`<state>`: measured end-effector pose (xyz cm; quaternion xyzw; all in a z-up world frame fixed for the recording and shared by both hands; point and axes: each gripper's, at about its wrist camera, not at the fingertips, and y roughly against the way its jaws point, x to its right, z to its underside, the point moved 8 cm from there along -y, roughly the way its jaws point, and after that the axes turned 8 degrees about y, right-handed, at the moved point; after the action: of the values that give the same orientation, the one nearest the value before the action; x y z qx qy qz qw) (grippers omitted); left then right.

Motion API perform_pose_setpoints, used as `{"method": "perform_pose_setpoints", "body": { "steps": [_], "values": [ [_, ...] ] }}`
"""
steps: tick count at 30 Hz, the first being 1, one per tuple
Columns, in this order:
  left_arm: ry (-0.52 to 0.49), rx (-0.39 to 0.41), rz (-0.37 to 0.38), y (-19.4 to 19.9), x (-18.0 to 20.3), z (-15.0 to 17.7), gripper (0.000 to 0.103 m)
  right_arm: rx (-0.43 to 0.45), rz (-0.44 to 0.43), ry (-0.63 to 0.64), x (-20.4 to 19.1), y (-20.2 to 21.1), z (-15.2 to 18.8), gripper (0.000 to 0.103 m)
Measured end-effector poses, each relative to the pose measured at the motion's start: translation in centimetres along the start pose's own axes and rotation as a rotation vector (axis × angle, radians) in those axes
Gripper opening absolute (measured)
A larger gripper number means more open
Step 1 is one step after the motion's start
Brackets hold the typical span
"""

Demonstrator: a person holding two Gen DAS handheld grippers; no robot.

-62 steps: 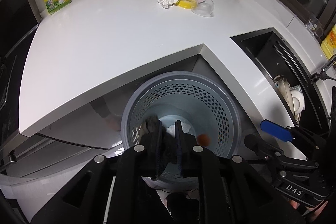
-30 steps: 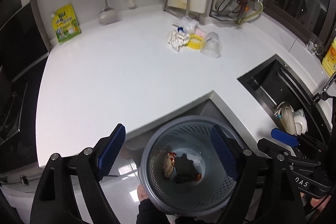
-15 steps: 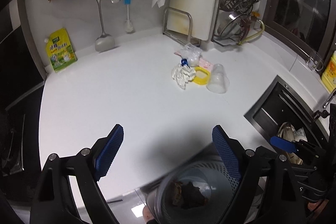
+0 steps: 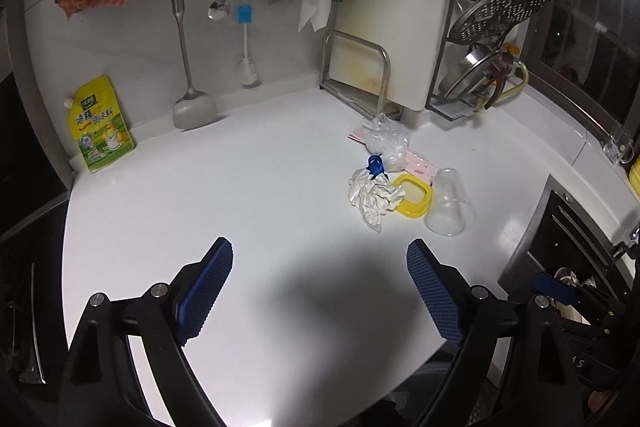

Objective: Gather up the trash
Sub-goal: 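Move both tools back toward the remaining items on the counter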

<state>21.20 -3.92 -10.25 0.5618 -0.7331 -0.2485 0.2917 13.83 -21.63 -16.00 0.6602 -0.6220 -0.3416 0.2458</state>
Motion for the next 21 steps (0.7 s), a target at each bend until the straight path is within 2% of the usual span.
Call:
{"method": "perform_pose_setpoints", "body": {
  "steps": [15,21],
  "values": [
    [-0.044,-0.052,0.025,-10.1,2.3,-1.2,0.087,0.025,0.089,-0.053,4.1,-8.1,-3.8,0.056],
    [-0.044,-0.074,0.031,-12.9,2.7,-0.9,0.087,0.014,0.123,-0.078,5.5,-11.2,-4.5,0.056]
  ]
}}
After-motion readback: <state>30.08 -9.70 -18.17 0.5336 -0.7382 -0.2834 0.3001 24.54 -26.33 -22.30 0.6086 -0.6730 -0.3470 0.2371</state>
